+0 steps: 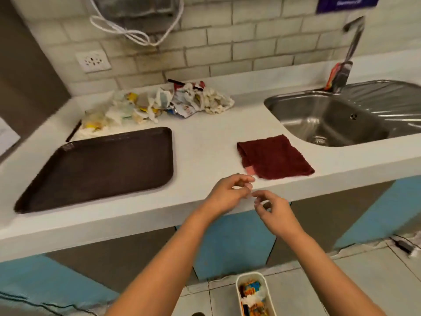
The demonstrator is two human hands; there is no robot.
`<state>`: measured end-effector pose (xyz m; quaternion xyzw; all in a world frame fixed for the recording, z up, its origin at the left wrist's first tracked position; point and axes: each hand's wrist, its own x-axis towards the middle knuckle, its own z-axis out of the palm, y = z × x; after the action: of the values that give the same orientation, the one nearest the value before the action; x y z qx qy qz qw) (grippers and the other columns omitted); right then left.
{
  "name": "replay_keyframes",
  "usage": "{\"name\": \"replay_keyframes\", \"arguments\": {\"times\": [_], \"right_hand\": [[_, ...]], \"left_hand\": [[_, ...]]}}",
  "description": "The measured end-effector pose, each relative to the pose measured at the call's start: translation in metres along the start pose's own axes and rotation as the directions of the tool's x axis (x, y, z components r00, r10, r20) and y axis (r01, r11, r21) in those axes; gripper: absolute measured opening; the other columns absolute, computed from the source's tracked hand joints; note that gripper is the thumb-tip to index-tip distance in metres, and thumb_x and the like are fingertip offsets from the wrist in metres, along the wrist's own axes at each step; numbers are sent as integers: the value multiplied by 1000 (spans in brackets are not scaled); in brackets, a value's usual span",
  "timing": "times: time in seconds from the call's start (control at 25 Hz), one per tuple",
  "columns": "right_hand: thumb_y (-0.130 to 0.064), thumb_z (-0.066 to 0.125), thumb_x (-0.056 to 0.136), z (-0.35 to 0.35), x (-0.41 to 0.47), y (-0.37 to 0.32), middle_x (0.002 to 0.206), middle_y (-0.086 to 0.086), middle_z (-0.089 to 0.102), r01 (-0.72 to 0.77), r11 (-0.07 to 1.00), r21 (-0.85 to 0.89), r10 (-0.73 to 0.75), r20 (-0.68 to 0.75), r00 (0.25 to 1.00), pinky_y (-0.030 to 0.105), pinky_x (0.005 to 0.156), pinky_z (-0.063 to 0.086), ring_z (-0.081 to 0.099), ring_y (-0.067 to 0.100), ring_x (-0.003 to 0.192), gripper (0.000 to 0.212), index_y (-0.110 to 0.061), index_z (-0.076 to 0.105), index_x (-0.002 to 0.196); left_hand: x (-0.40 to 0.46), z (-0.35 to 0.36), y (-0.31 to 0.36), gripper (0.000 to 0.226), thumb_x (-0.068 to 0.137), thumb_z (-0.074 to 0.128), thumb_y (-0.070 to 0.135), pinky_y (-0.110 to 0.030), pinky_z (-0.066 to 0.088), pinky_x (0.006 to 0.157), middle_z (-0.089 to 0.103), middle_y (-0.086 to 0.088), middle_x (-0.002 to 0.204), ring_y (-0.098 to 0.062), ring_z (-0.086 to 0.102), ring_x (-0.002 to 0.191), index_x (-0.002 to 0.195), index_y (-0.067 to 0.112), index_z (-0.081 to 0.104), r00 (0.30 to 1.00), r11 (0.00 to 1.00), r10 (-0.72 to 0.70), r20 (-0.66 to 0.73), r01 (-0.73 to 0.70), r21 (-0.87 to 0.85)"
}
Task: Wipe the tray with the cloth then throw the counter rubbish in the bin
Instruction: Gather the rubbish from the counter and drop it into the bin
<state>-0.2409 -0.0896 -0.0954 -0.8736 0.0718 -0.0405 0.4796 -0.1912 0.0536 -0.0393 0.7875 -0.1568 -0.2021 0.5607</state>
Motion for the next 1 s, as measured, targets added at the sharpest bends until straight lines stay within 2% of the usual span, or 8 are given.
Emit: {"name": "replay_keyframes", "arguments": {"times": [0.08,0.16,0.24,0.36,0.48,0.64,0.76,1.0], "right_hand": [[-8,53,90,-15,16,-31,88,-2,60,63,998,30,-62,-28,998,13,53,42,53,13,63,20,-21,61,103],[-10,54,90,-21,30,-51,87,2,62,105,993,44,-103,-52,993,17,60,44,53,14,67,17,-19,63,102],[-10,53,90,-20,45,-66,79,3,61,118,992,52,-114,-69,991,18,62,43,52,11,65,16,-20,64,97],[-11,52,90,-10,69,-80,67,-6,55,86,995,48,-85,-25,996,13,53,39,46,9,55,16,-23,62,92],[-12,52,90,7,106,-93,58,-4,48,56,998,36,-57,28,998,18,47,35,38,9,45,17,-26,62,88],[-13,50,91,32,165,-113,77,-8,55,56,995,-85,-50,68,996,14,46,37,45,4,44,15,-23,61,92],[-13,48,92,48,202,-127,93,-8,57,49,984,-169,-34,89,995,16,54,43,51,6,57,16,-25,59,93],[-10,51,89,86,270,-158,101,-3,56,72,943,-326,-31,128,991,19,74,38,52,12,79,23,-19,60,107]], "left_hand": [[-5,-25,23,21,92,52,10,-14,44,62,59,5,91,-4,57,73,109,19,62,997,999,-16,-73,13,-41],[-6,-49,37,18,92,52,12,-20,42,64,58,8,89,-7,56,75,102,24,61,991,997,-16,-133,6,-78],[-2,-74,42,17,92,53,12,-17,41,63,57,8,87,-5,55,74,101,24,61,983,997,-22,-184,8,-78],[12,-113,37,21,91,51,10,-9,38,57,57,4,95,-2,52,74,105,22,62,963,998,-47,-266,36,-46],[33,-161,27,26,91,50,6,-9,39,58,57,3,97,-2,51,76,112,16,62,936,997,-68,-345,52,-55],[70,-230,7,24,91,51,7,-10,38,56,58,4,92,-2,52,76,111,14,62,889,995,-93,-449,70,-67],[92,-273,-11,22,90,52,7,-12,40,62,58,4,89,-7,53,80,109,13,63,857,991,-131,-499,99,-90],[146,-348,-38,24,89,52,7,-20,42,79,58,-1,101,-16,55,96,108,13,65,827,986,-139,-546,165,0]]}}
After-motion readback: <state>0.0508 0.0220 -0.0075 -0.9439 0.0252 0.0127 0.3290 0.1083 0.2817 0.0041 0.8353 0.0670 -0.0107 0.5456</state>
